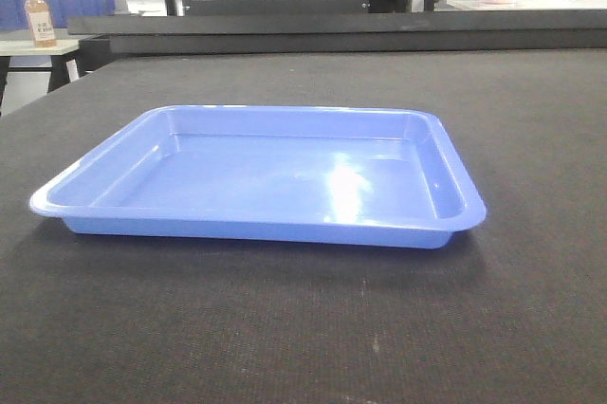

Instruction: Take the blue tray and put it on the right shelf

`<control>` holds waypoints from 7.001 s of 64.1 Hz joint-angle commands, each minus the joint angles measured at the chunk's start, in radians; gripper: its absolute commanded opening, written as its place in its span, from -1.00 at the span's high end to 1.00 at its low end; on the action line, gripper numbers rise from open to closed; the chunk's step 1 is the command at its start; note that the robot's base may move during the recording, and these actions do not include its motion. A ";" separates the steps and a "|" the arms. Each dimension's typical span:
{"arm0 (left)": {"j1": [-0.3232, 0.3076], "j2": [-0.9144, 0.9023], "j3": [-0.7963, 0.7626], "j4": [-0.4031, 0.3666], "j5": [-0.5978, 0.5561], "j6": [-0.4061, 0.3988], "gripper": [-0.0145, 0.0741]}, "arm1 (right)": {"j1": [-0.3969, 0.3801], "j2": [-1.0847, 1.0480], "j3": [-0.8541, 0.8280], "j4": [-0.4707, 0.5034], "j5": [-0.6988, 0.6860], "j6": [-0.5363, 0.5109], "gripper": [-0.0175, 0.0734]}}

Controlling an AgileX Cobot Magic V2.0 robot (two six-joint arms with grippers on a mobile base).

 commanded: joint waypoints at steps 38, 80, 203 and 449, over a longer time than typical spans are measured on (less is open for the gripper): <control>-0.003 -0.014 0.030 -0.004 -0.103 0.004 0.78 | 0.001 -0.021 -0.023 0.003 -0.099 -0.006 0.49; -0.007 0.185 -0.501 0.038 0.307 0.004 0.72 | 0.001 0.085 -0.477 0.004 0.190 -0.006 0.38; -0.316 1.848 -1.549 0.116 0.986 -0.193 -0.34 | 0.452 1.838 -1.541 -0.171 0.881 0.558 -0.73; -0.567 1.222 -1.377 0.122 1.313 -0.397 0.78 | 0.611 1.115 -1.282 -0.238 1.036 0.490 0.49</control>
